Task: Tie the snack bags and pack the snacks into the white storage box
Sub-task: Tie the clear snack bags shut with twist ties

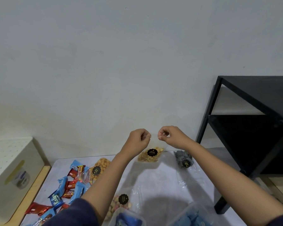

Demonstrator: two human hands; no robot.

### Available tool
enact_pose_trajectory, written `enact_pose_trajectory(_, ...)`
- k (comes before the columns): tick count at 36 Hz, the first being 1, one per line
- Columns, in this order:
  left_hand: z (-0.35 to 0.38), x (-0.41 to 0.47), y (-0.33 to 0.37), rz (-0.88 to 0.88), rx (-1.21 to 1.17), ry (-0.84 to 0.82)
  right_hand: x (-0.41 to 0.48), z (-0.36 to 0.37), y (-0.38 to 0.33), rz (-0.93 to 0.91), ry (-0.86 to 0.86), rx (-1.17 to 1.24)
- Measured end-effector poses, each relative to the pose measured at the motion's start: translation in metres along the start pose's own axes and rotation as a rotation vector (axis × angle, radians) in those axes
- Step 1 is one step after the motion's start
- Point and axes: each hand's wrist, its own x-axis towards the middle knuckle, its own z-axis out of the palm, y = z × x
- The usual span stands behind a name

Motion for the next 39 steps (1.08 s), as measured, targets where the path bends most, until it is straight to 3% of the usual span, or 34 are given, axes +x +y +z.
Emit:
enact_pose_trajectory(10, -0.001, 0.000, -0.008, 0.040, 0.015, 0.082, 0.000, -0.015, 0.001, 0.045, -0.029, -0.008)
enact_pose_trajectory(24, -0.008, -0.004, -0.009, 0.040, -0.032, 0.019, -0.008, -0.016, 0.013, 0.034, -0.092, -0.027)
enact_pose_trajectory(30, -0.008, -0.001, -0.011, 0.056, 0.076, 0.008, -0.007, -0.013, 0.012, 0.040, -0.073, -0.072)
enact_pose_trajectory(35, -0.003, -0.001, -0.019, 0.089, 0.195, 0.081, -0.005, -0.003, 0.014, 0.041, -0.045, -0.068)
enact_pose_trajectory(39, 0.007, -0.013, -0.027, 0.063, 0.189, 0.271, -0.007, 0.008, 0.019, 0.067, 0.008, -0.042)
